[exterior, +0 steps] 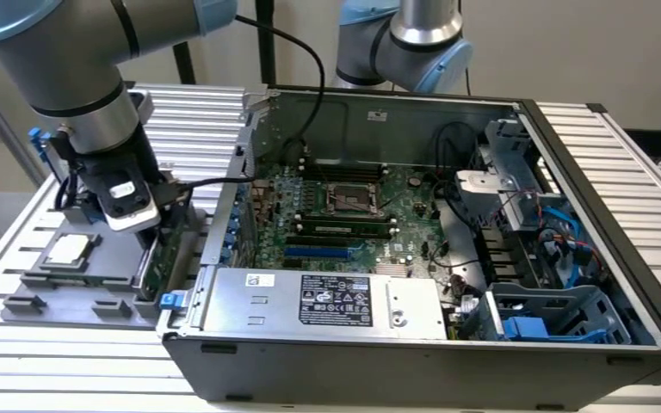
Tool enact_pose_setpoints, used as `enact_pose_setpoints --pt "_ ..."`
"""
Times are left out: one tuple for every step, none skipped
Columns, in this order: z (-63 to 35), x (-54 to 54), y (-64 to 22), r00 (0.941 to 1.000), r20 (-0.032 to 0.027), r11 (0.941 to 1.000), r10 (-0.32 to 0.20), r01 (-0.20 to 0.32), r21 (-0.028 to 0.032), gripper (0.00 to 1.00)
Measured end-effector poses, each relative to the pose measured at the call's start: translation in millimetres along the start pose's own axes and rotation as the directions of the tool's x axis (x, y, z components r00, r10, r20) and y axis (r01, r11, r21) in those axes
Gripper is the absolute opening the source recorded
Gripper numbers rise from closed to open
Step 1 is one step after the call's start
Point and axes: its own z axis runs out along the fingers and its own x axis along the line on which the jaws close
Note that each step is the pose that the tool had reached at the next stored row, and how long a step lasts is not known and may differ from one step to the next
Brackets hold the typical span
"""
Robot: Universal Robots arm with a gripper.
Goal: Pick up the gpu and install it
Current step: 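Pick up the gpu and move the gpu toward the slot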
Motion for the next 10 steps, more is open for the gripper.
enact_pose_setpoints --pt "0.0 0.0 -0.1 0.9999 -0.0005 0.9999 -0.012 0.012 -0.0005 0.00" --pt "0.0 0.0 -0.1 0.9998 -0.0007 0.9998 -0.018 0.018 -0.0007 0.00" --pt "0.0 0.0 -0.1 0.9998 -0.0009 0.9998 -0.021 0.021 -0.0008 0.00" --pt "0.0 0.0 -0.2 0.9998 -0.0009 0.9998 -0.021 0.021 -0.0009 0.00" --pt "0.0 0.0 -0.2 0.9998 -0.0009 0.9998 -0.021 0.021 -0.0009 0.00" --pt "0.0 0.0 -0.2 0.9998 -0.0008 0.9998 -0.021 0.021 -0.0009 0.00" --pt "-0.5 0.0 -0.2 0.9998 -0.0006 0.9998 -0.021 0.021 -0.0011 0.00" --pt "-1.6 0.0 -0.1 0.9998 -0.0008 0.9998 -0.021 0.021 -0.0012 0.00" --pt "-4.4 -0.2 0.0 0.9998 -0.0015 0.9998 -0.021 0.021 -0.0009 0.00" --pt "-6.6 -0.2 0.1 0.9998 -0.0019 0.9998 -0.021 0.021 -0.0010 0.00"
